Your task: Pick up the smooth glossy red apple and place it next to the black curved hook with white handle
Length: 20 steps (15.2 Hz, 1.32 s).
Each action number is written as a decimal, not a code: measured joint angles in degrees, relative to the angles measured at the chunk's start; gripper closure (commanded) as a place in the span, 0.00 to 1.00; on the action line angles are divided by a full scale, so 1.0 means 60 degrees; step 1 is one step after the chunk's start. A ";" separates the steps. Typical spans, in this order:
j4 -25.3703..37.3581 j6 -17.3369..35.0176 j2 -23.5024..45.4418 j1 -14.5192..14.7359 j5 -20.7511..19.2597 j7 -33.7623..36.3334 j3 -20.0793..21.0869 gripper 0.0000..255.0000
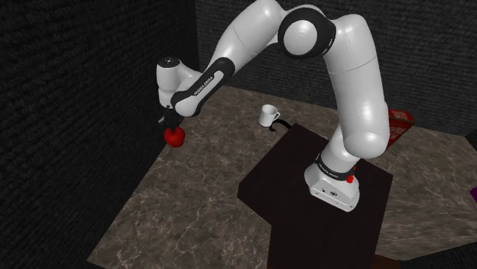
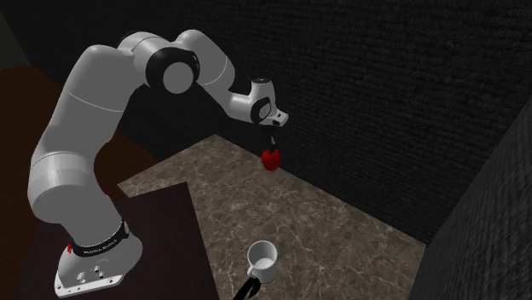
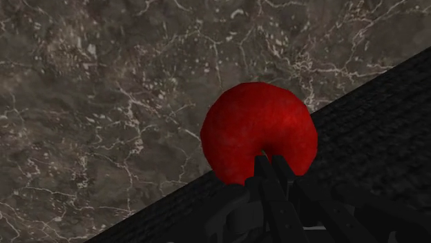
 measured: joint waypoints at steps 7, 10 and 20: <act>-0.0096 -0.0563 -0.0658 -0.0114 0.0200 -0.0133 0.0190 1.00; -0.0119 -0.0816 -0.0936 -0.0180 0.0298 -0.0215 0.0268 1.00; 0.0051 -0.1762 -0.1728 -0.0322 0.0615 -0.0451 0.0494 1.00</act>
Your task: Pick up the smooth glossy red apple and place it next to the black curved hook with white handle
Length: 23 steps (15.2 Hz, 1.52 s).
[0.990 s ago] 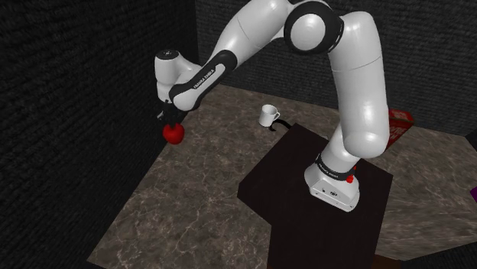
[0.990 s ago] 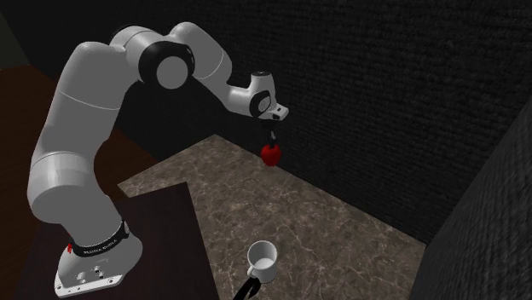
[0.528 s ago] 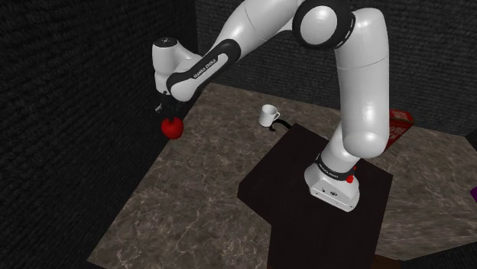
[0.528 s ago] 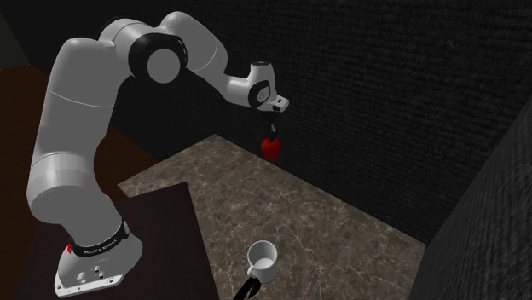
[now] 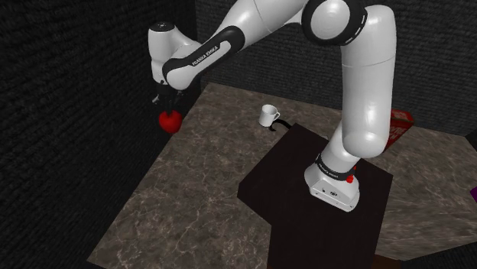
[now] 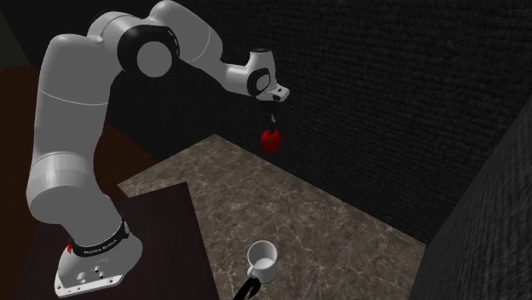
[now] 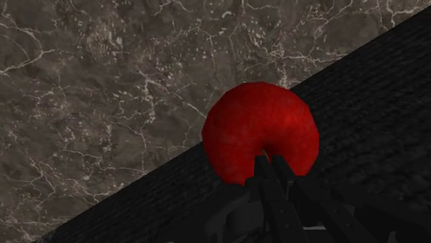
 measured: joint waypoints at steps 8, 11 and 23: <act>-0.0947 -0.0035 -0.1044 -0.0658 0.0427 -0.0755 0.0081 1.00; -0.1885 0.0342 -0.1645 -0.1126 0.0687 -0.1321 0.0059 1.00; -0.4492 0.1151 -0.3565 -0.3058 0.2064 -0.4584 -0.0457 1.00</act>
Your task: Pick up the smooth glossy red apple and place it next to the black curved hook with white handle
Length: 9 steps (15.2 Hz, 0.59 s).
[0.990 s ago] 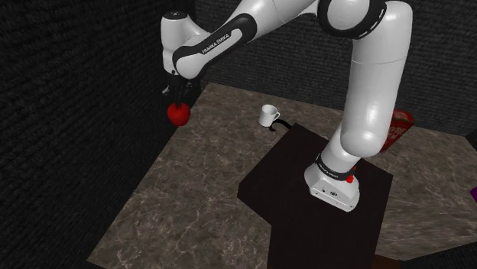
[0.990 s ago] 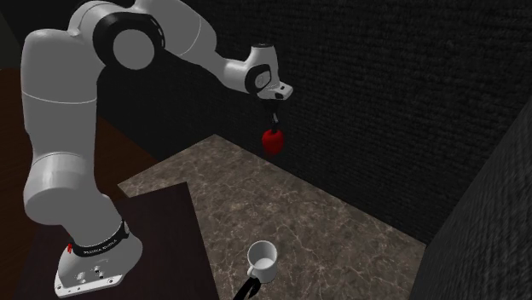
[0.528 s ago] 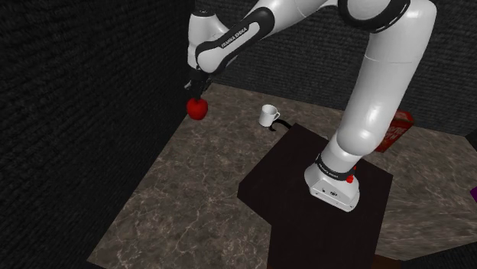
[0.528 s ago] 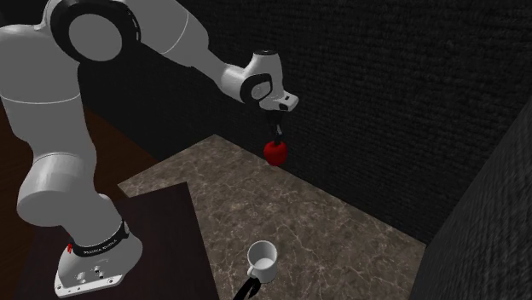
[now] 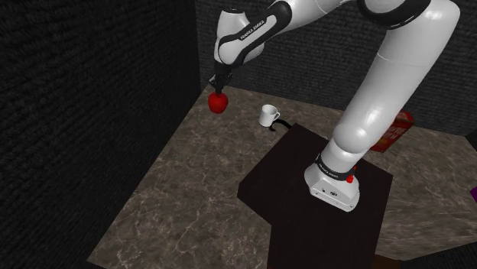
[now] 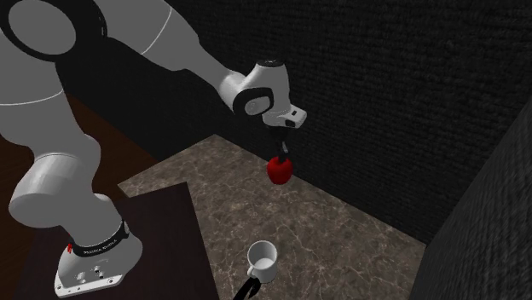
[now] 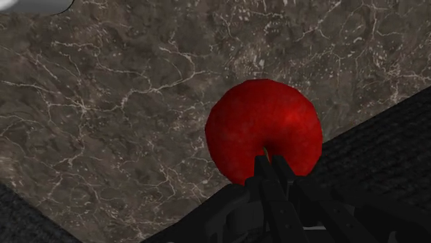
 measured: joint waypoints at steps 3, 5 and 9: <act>-0.0367 0.0047 -0.0305 -0.0412 0.0309 -0.0877 -0.0240 1.00; -0.0681 0.0189 -0.0464 -0.0682 0.0509 -0.1488 -0.0428 1.00; -0.0880 0.0132 -0.0677 -0.1193 0.0835 -0.2650 -0.0834 1.00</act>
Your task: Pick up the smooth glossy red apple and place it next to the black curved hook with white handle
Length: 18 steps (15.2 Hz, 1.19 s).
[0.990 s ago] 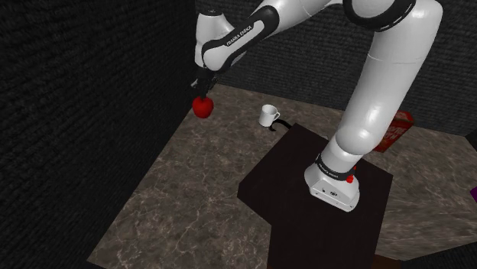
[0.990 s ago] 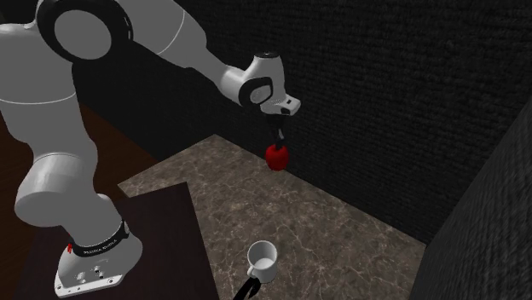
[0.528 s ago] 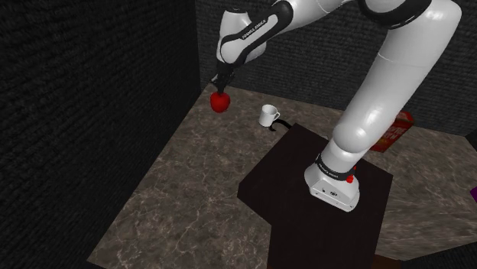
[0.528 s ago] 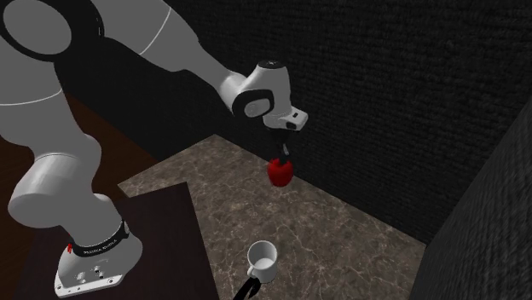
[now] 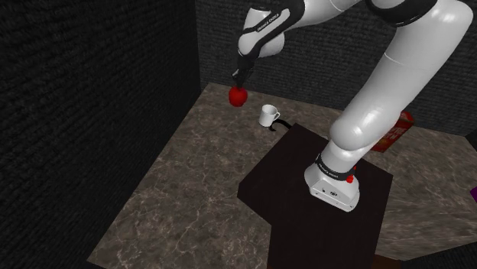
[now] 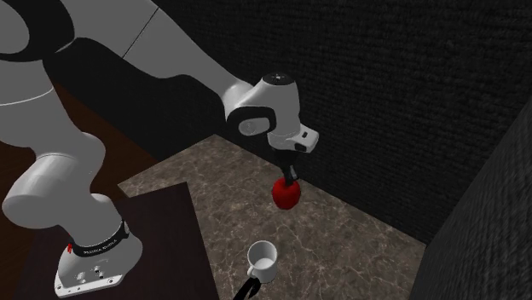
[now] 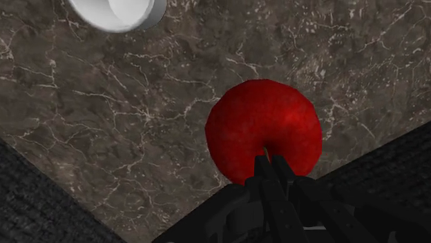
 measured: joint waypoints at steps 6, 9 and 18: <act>-0.0049 -0.0109 -0.0050 -0.0765 0.0398 -0.1744 -0.0677 1.00; 0.0056 -0.0276 -0.0042 -0.1148 0.0559 -0.2583 -0.1019 1.00; 0.0250 -0.0030 0.0549 -0.1820 0.0981 -0.4185 -0.1578 1.00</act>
